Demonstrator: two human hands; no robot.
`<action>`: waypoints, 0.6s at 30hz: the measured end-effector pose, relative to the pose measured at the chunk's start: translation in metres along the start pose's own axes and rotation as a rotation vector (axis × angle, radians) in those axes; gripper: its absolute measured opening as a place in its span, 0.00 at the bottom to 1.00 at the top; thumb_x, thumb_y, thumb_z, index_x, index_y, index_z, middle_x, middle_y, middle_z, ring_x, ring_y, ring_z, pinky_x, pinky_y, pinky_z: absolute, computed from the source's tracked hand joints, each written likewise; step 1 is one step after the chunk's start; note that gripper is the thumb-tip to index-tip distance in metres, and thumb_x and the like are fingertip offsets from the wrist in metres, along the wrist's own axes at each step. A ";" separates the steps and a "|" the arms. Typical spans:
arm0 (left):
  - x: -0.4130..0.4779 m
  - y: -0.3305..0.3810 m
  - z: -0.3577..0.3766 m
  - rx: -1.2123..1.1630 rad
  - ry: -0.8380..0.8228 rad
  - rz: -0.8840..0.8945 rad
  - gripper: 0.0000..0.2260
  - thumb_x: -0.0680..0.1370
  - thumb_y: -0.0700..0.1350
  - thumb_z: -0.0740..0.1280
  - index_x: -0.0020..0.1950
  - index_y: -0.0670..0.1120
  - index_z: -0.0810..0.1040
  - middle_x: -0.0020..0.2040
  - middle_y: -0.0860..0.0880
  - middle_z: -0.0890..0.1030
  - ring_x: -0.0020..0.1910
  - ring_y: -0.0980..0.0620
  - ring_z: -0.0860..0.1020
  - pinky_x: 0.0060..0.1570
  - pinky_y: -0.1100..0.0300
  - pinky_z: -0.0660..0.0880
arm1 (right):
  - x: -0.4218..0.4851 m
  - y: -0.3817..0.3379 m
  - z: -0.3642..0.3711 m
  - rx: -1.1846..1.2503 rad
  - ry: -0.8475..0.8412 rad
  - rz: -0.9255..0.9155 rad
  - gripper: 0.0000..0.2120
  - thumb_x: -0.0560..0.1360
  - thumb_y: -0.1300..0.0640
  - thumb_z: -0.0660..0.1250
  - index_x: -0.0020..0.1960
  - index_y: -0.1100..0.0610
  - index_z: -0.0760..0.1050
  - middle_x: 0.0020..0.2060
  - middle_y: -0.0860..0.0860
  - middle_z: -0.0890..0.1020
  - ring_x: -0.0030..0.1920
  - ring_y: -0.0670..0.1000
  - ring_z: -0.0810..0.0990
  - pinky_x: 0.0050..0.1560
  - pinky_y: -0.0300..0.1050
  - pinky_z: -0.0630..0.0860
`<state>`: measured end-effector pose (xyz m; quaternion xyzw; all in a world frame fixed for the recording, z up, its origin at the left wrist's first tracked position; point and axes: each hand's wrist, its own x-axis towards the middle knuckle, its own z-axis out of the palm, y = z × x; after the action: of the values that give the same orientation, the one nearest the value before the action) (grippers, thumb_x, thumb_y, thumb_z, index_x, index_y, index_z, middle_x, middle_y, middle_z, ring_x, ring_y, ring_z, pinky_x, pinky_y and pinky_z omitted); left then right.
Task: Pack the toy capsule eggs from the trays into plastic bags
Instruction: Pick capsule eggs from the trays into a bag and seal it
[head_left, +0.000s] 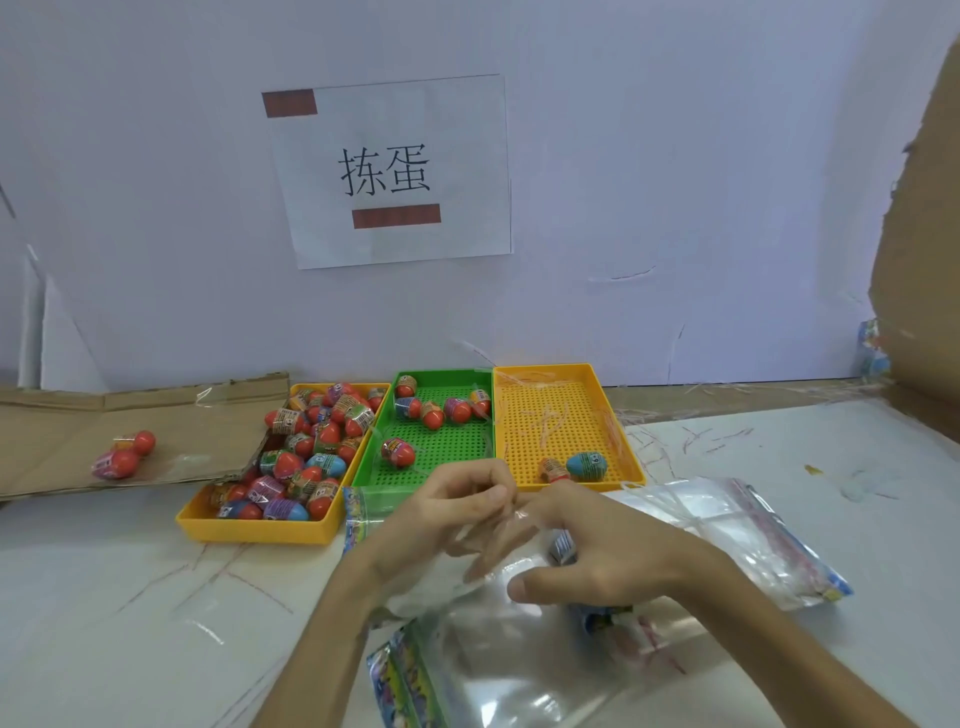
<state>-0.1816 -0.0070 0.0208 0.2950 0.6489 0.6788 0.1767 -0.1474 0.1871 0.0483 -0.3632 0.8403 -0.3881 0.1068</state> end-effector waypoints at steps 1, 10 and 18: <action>0.000 0.000 -0.001 -0.003 0.012 -0.003 0.09 0.75 0.51 0.69 0.39 0.48 0.76 0.36 0.40 0.67 0.36 0.46 0.64 0.37 0.54 0.59 | 0.000 0.000 0.000 0.028 -0.004 0.001 0.17 0.75 0.56 0.71 0.63 0.49 0.82 0.59 0.42 0.83 0.62 0.44 0.79 0.65 0.52 0.74; 0.002 -0.005 -0.001 -0.059 0.121 0.021 0.16 0.76 0.50 0.71 0.44 0.38 0.73 0.37 0.41 0.69 0.35 0.49 0.70 0.37 0.62 0.70 | -0.002 0.004 -0.011 0.295 0.116 -0.017 0.13 0.76 0.60 0.70 0.60 0.55 0.83 0.54 0.53 0.86 0.58 0.53 0.84 0.63 0.56 0.78; -0.003 0.000 0.000 -0.137 0.151 0.064 0.08 0.77 0.46 0.65 0.40 0.44 0.74 0.39 0.41 0.69 0.41 0.45 0.70 0.49 0.54 0.71 | 0.005 0.010 -0.004 0.475 0.309 -0.135 0.05 0.75 0.59 0.72 0.49 0.56 0.86 0.46 0.55 0.87 0.51 0.56 0.84 0.55 0.53 0.81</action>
<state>-0.1797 -0.0091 0.0202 0.2508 0.6028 0.7470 0.1255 -0.1582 0.1902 0.0447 -0.3199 0.7059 -0.6310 0.0336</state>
